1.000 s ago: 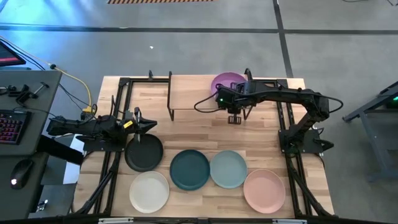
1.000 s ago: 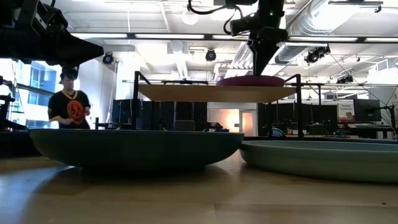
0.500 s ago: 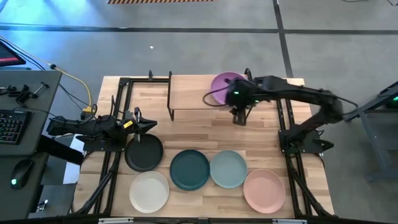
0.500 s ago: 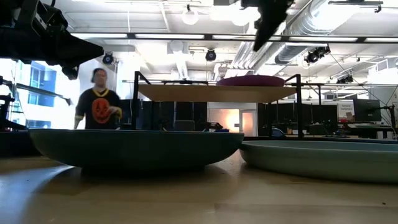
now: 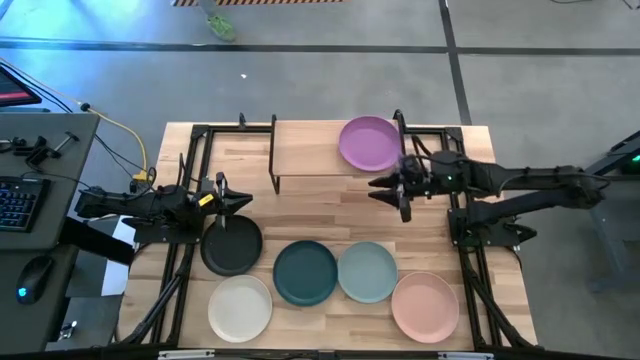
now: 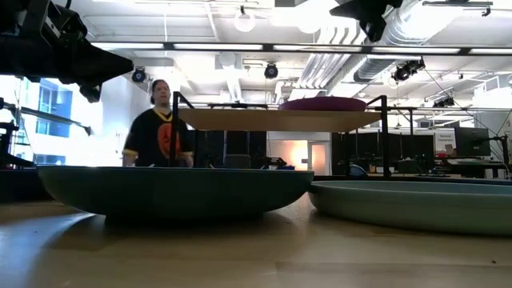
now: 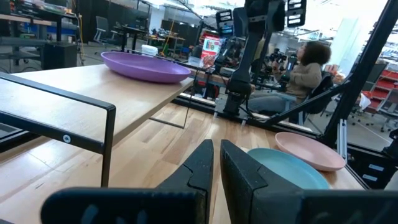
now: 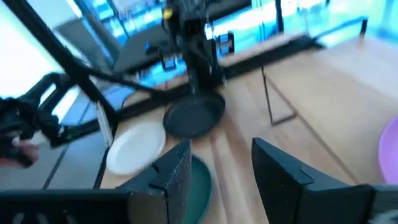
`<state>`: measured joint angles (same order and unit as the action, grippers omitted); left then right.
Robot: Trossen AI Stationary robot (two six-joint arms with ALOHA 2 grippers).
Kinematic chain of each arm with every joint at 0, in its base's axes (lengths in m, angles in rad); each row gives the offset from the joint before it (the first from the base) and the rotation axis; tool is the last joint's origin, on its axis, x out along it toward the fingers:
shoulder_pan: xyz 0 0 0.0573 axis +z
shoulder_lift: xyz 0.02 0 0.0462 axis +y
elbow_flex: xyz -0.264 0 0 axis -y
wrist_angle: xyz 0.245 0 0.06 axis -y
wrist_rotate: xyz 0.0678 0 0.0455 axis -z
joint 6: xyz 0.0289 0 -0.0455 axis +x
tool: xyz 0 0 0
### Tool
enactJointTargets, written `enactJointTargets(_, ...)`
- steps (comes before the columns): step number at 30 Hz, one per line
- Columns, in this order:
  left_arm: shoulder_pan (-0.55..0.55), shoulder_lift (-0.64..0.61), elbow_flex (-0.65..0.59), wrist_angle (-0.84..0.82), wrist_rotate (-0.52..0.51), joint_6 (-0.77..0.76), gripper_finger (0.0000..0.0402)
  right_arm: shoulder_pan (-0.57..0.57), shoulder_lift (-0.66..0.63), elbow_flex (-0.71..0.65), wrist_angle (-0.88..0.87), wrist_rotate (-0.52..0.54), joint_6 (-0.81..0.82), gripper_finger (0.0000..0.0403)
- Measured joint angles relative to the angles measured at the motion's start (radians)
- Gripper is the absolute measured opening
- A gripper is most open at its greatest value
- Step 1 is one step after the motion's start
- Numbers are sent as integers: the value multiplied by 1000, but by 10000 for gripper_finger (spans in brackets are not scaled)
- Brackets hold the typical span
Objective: Place and stack plates onto a shelf
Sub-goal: Put the black plate on the shelf
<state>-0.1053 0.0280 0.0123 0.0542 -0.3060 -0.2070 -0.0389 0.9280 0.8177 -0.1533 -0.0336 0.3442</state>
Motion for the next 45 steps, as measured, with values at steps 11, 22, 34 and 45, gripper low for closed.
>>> enactJointTargets(11, 0, 0, 0, 9, 2, -28, 21, 36, 9, -98, 152, -22, -11, 149)
enactJointTargets(22, 0, 0, 0, 357, -146, -410, 21, 33, 8, -97, 312, -22, -11, 149)
enactJointTargets(34, 0, 0, 1, 411, -282, -435, 21, 33, 8, -97, 310, -23, 146, 149)
enactJointTargets(45, -6, 292, 450, 144, -90, -319, 116, 33, 5, -97, 306, -23, 66, 149)
